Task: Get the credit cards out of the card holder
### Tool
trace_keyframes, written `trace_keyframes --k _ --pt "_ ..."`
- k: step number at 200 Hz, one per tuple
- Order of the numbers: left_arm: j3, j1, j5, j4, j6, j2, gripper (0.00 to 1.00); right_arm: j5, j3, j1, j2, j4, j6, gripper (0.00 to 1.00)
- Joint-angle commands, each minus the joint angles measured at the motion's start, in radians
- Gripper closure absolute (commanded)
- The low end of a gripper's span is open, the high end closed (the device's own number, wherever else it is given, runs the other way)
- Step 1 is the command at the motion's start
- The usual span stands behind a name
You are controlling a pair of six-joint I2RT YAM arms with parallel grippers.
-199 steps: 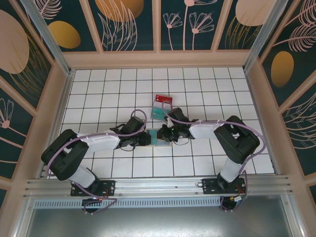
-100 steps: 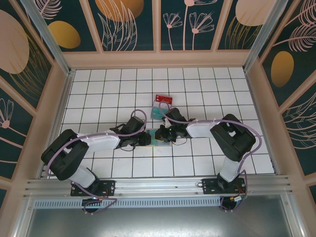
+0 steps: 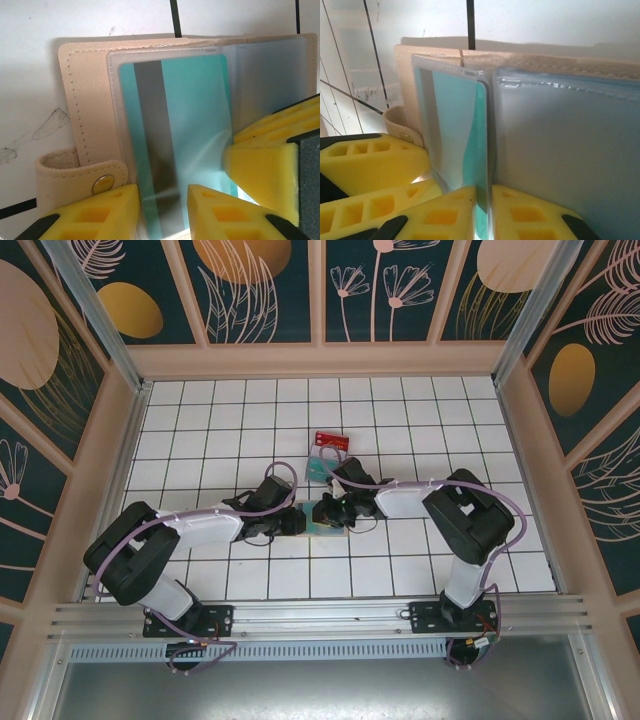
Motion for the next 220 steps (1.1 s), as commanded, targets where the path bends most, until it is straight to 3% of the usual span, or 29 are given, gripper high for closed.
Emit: trace_keyframes --k 1,32,161,220 --pt "-0.003 -0.003 0.025 -0.040 -0.007 0.038 0.66 -0.029 0.009 0.013 0.034 0.012 -0.006 0.83" --pt "-0.004 -0.003 0.024 -0.043 -0.007 0.037 0.66 -0.019 0.003 0.011 0.019 0.010 -0.004 1.00" --pt "-0.008 -0.004 0.012 -0.055 -0.006 0.033 0.66 0.013 -0.106 -0.060 -0.110 -0.002 -0.005 1.00" --pt "-0.004 -0.003 0.012 -0.060 -0.002 0.028 0.66 0.006 -0.178 -0.139 -0.228 -0.029 -0.062 1.00"
